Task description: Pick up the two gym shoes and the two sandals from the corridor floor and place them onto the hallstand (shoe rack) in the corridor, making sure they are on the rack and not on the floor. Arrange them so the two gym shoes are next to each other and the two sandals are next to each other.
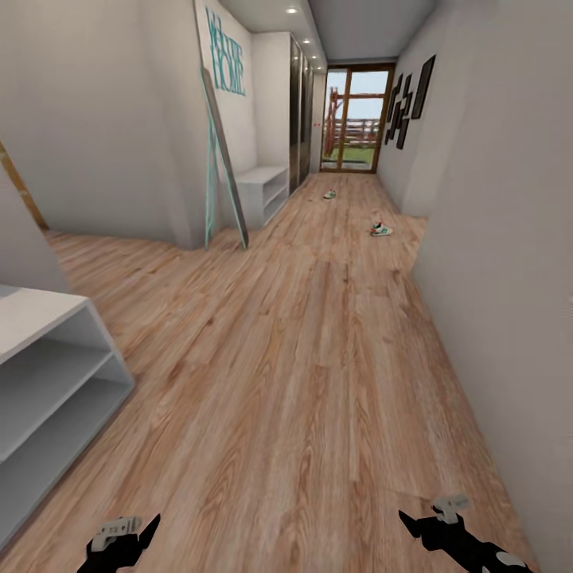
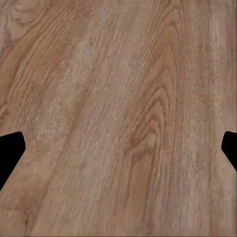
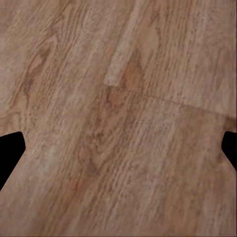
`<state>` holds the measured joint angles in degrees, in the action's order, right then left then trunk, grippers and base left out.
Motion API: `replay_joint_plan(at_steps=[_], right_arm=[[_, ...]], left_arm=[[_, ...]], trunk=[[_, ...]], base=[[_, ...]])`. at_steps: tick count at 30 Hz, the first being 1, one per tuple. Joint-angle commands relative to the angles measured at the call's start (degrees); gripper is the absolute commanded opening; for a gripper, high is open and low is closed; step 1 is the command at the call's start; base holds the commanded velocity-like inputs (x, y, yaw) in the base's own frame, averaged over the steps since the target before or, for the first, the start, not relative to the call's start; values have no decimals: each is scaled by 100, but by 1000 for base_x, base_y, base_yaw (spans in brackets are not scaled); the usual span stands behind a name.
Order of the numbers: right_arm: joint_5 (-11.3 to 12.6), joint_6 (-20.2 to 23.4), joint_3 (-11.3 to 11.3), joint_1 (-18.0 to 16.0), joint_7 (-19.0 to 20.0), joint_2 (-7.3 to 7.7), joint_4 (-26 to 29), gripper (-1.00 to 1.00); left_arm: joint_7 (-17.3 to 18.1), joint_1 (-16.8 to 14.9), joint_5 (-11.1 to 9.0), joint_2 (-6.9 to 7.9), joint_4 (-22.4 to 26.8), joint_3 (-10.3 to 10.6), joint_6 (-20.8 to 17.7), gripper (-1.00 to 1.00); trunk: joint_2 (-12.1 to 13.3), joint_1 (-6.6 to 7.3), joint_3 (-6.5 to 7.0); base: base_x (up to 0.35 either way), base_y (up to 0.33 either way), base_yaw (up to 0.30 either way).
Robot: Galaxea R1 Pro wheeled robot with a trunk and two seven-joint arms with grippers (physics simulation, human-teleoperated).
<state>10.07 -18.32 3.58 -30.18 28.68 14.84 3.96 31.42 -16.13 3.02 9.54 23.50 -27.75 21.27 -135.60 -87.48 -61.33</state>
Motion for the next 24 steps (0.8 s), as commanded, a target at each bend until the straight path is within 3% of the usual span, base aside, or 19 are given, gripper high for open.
replay_joint_plan(at_steps=[1, 11, 24], right_arm=[[57, -14, 38, -6, 24, 1, -9, 100], [55, -19, 38, -6, 24, -4, -9, 100], [48, -27, 47, -6, 34, -17, -1, 100]], left_arm=[[40, -4, 32, -3, -3, -46, 17, 100], [40, -4, 32, -4, -12, -47, 17, 100], [39, -4, 25, -2, -21, -47, 17, 100]], trunk=[[-2, -2, -5], [-2, -2, -5], [-2, -2, -5]], base=[[336, 0, -290], [338, 0, -257], [338, 0, -28]])
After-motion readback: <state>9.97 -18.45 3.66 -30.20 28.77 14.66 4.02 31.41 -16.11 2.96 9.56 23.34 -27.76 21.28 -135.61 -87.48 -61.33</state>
